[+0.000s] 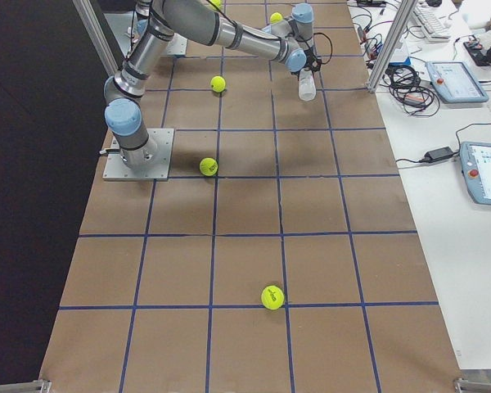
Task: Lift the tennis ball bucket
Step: 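Lift the can with the right gripper and carry it toward the center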
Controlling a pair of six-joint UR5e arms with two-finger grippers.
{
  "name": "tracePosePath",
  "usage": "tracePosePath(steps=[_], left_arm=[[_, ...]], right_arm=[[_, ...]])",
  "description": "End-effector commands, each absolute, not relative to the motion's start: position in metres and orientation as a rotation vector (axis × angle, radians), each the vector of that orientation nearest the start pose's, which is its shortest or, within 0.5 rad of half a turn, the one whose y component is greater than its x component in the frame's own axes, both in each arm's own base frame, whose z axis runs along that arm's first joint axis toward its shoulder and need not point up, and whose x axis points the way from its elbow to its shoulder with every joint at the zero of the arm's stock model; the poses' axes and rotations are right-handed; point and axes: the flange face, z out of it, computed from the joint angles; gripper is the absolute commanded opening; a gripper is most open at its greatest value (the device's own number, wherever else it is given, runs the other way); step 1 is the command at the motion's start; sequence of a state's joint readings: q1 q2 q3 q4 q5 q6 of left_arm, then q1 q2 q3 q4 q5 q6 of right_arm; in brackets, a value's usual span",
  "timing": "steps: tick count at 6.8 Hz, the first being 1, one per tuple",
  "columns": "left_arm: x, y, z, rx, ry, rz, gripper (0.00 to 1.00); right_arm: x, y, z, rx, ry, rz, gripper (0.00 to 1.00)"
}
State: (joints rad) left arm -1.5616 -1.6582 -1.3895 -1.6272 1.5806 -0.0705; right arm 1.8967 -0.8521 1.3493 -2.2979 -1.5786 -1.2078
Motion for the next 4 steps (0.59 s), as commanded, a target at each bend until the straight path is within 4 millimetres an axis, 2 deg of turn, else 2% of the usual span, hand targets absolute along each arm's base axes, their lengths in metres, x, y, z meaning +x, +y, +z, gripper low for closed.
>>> tracePosePath(steps=[1, 4], left_arm=[[-0.127, -0.533, 0.52, -0.13, 3.129, -0.053, 1.0], [-0.131, -0.529, 0.513, -0.116, 3.131, -0.029, 1.0]], right_arm=[[0.365, -0.663, 0.206, -2.241, 2.32, -0.311, 1.0], [0.358, -0.67, 0.228, -2.239, 2.34, -0.365, 1.0]])
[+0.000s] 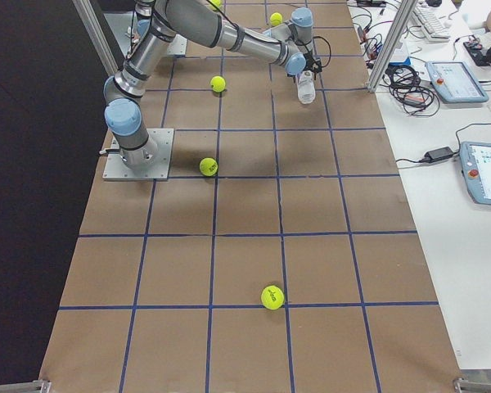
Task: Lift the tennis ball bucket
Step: 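Release the can lying on its side and raise the right gripper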
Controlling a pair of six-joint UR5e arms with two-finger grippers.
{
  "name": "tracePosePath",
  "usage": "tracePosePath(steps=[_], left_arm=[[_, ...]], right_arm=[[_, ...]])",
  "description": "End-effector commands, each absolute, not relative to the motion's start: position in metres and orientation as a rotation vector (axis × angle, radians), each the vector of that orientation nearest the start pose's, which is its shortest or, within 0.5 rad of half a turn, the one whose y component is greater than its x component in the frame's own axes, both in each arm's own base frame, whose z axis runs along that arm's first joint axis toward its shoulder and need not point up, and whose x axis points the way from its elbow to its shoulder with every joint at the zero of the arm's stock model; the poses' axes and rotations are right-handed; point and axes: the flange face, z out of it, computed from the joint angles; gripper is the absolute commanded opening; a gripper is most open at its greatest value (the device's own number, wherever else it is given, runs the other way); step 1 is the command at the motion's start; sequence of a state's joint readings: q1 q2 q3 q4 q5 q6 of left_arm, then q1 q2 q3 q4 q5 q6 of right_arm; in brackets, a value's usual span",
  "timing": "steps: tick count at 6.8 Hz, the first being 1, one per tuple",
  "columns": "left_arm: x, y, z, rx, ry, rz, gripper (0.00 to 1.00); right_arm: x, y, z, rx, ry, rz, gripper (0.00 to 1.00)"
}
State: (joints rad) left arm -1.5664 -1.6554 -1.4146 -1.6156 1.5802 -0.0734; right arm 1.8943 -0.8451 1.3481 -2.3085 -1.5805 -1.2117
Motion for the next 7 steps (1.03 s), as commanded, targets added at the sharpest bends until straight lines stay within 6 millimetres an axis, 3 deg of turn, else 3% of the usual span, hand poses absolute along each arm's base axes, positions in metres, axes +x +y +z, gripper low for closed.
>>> tracePosePath(steps=[1, 2, 3, 4, 5, 6, 7], left_arm=[[-0.127, -0.544, 0.51, -0.113, 3.141, -0.043, 1.0], [-0.13, -0.561, 0.488, -0.102, 3.181, -0.026, 1.0], [-0.138, -0.598, 0.46, -0.096, 3.272, -0.101, 1.0], [-0.13, -0.638, 0.408, -0.089, 3.28, -0.09, 1.0], [-0.107, -0.671, 0.358, -0.152, 3.297, -0.088, 1.0], [-0.113, -0.682, 0.319, -0.168, 3.382, 0.008, 1.0], [-0.115, -0.692, 0.293, -0.169, 3.416, 0.018, 1.0]], right_arm=[[0.351, -0.673, 0.262, -2.228, 2.368, -0.438, 1.0], [0.321, -0.684, 0.31, -2.121, 2.491, -0.544, 1.0], [0.266, -0.699, 0.341, -1.815, 2.704, -0.6, 1.0], [0.23, -0.701, 0.368, -1.458, 2.87, -0.646, 1.0], [0.213, -0.68, 0.383, -1.291, 2.926, -0.452, 1.0], [0.185, -0.651, 0.411, -0.988, 3.02, -0.319, 1.0], [0.153, -0.62, 0.434, -0.813, 3.06, -0.204, 1.0]])
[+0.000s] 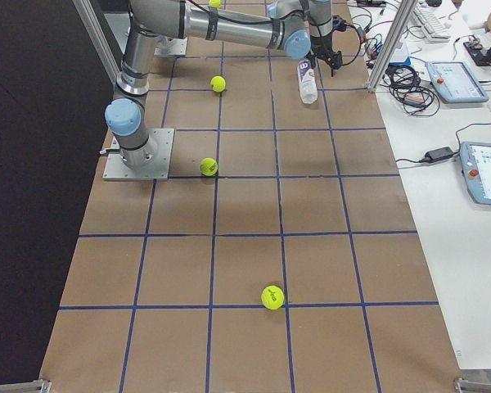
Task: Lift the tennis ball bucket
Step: 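Reach the left gripper to the can's open end while the right gripper withdraws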
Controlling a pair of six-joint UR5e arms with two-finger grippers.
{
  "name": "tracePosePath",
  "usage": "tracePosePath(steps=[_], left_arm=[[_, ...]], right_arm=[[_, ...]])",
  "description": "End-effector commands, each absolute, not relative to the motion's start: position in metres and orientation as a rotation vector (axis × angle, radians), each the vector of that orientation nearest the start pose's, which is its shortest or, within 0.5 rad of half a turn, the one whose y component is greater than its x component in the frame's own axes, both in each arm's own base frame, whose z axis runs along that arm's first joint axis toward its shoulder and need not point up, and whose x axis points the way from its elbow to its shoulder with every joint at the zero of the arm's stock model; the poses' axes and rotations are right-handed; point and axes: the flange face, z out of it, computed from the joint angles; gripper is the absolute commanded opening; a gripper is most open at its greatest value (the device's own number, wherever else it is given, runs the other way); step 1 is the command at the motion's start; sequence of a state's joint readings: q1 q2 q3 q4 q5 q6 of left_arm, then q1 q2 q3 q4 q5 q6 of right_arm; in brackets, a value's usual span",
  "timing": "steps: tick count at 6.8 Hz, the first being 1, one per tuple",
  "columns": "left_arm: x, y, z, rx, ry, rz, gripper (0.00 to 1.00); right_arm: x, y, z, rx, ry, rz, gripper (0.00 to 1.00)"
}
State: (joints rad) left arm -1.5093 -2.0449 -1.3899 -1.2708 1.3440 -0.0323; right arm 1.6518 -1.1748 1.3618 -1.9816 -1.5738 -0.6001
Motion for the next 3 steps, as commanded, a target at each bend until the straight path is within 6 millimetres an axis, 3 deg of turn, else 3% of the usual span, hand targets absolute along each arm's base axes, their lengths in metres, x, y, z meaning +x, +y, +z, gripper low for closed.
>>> tracePosePath(steps=[1, 2, 3], left_arm=[[-0.12, -0.697, 0.266, -0.19, 3.472, 0.042, 1.0], [-0.138, -0.695, 0.255, -0.236, 3.659, 0.097, 1.0], [-0.145, -0.697, 0.245, -0.237, 3.746, 0.082, 1.0]], right_arm=[[0.127, -0.579, 0.455, -0.513, 3.107, -0.061, 1.0], [0.121, -0.548, 0.47, -0.277, 3.132, 0.005, 1.0], [0.113, -0.54, 0.473, -0.213, 3.134, 0.026, 1.0]])
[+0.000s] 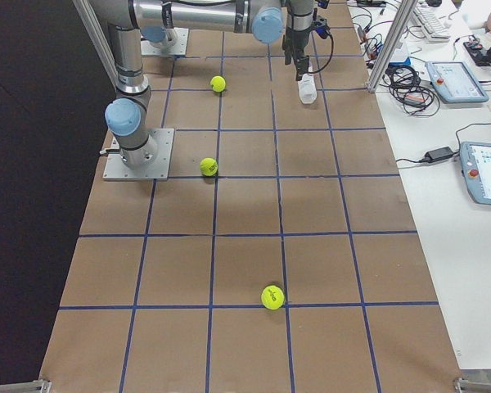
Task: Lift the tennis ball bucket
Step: 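Reach the left gripper to the can's open end while the right gripper withdraws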
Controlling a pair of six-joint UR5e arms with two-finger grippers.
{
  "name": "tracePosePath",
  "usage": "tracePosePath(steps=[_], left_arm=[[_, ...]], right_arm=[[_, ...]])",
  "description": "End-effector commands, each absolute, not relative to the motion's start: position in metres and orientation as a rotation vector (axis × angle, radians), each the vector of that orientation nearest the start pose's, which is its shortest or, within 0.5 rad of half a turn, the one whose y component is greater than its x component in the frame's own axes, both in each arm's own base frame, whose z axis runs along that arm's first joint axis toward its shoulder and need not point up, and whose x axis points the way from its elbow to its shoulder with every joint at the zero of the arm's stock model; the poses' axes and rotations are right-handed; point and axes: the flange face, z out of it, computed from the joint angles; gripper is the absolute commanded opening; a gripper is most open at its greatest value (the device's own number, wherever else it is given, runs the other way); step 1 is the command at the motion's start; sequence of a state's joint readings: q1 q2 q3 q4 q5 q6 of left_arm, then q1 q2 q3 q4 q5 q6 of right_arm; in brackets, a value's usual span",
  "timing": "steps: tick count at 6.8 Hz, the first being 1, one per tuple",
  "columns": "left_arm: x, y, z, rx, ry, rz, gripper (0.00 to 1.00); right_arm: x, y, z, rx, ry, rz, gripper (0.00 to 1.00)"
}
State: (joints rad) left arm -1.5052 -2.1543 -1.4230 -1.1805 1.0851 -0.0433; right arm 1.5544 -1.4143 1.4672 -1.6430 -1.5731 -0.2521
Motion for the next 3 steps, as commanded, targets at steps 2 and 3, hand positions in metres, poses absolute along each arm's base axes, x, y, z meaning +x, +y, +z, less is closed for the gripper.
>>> tracePosePath(steps=[2, 3], left_arm=[[-0.157, -0.699, 0.205, -0.189, 3.861, -0.053, 1.0], [-0.158, -0.697, 0.191, -0.191, 3.864, -0.026, 1.0]], right_arm=[[0.114, -0.54, 0.469, -0.135, 3.133, 0.05, 1.0], [0.113, -0.542, 0.47, -0.132, 3.135, 0.038, 1.0]])
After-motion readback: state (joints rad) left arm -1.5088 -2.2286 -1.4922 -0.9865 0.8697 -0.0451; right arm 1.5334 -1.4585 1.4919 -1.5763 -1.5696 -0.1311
